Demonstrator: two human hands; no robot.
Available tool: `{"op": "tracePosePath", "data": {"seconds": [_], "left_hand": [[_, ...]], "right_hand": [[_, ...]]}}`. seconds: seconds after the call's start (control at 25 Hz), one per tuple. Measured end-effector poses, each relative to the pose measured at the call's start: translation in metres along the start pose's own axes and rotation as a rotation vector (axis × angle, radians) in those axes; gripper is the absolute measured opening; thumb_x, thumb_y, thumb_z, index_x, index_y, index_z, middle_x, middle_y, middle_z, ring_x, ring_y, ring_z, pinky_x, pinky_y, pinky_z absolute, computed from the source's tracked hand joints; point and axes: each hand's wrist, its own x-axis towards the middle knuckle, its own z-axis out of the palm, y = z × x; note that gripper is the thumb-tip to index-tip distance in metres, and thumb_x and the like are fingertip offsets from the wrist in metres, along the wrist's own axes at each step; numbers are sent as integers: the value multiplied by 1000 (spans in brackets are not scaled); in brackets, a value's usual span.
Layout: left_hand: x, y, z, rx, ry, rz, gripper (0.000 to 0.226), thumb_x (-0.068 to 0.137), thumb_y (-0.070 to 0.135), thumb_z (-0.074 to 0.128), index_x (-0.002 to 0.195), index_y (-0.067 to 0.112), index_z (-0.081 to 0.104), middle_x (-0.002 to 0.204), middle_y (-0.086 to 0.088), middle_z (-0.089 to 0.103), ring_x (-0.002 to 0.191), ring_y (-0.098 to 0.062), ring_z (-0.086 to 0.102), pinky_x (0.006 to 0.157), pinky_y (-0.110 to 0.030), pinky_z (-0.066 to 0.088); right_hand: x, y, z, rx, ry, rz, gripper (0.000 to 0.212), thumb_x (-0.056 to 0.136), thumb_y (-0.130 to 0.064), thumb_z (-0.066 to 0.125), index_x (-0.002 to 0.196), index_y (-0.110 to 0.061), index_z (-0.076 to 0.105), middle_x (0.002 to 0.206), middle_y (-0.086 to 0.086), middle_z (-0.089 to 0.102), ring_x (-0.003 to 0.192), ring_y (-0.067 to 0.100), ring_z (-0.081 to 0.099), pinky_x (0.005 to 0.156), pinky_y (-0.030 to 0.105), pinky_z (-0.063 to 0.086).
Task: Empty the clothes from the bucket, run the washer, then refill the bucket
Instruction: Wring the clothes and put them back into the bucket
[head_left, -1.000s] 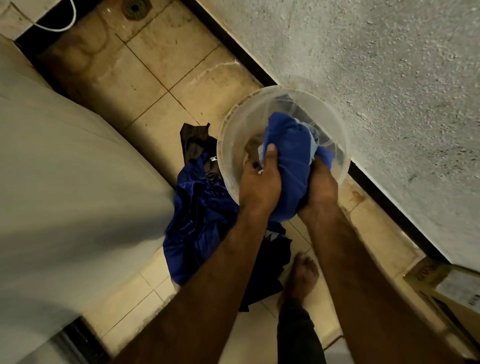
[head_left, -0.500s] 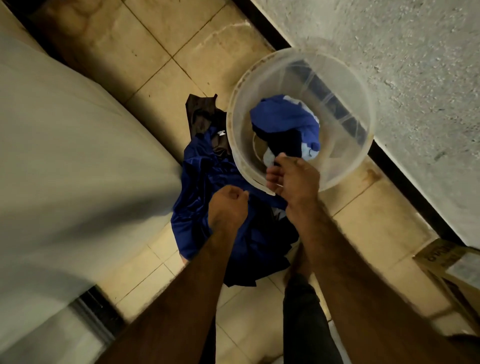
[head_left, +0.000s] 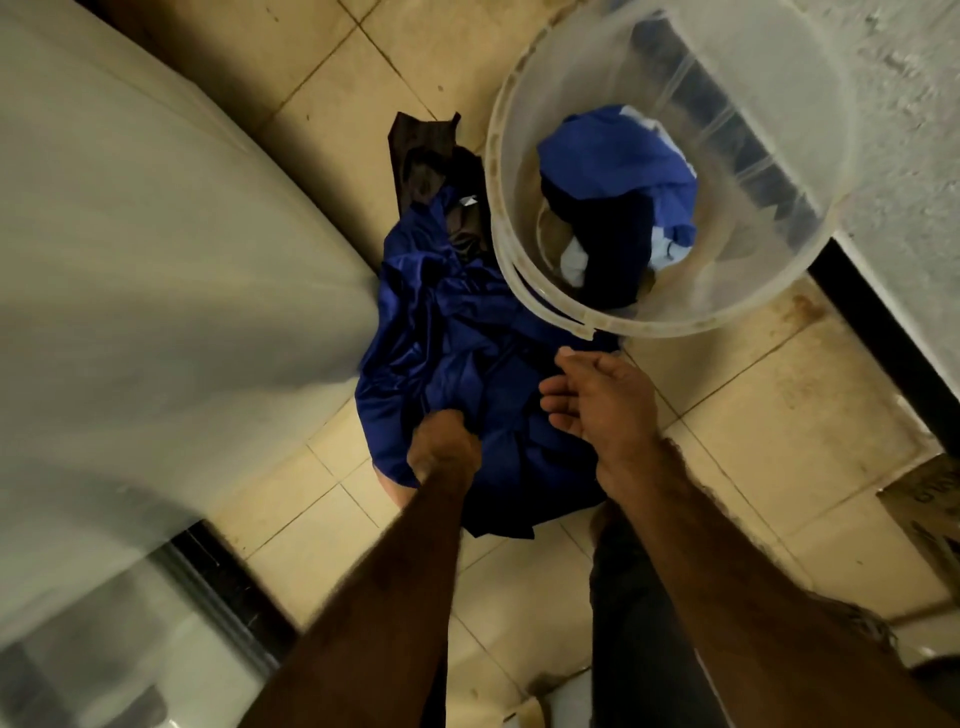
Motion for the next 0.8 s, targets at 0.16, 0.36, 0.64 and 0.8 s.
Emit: {"op": "tracePosePath", "data": {"seconds": [0.16,0.36,0.64,0.8], "left_hand": [[-26,24,-17,-340,189,34,18,96,25,50,104,10,57,114,-13,58,107,-37,57,86,-42,47],[-87,53,-84,-839,245,74,12,101,19,45,109,14,53,93,0,60,92,-21,59,80,-30,44],[-162,74,-129,-1153,-151,124,8,97,21,60,97,22,68,95,-3,74,94,-25,71,82,-37,60],[-144,54,-128,-675,278,22,56,77,56,75,125,33,57,139,0,49,129,-25,48,109,-47,44]], "right_hand": [[-4,7,-4,-57,18,16,21,96,-30,68,94,-9,69,75,9,70,61,16,64,54,26,53],[-27,6,14,-153,-7,148,57,79,-69,68,113,-24,63,107,-1,64,105,29,63,92,52,56],[-26,-16,18,94,-272,338,78,76,-45,82,136,-5,54,122,22,65,96,33,69,68,33,62],[-52,-45,21,-93,-210,277,25,103,-8,53,116,9,66,122,26,66,101,37,64,79,39,54]]}}
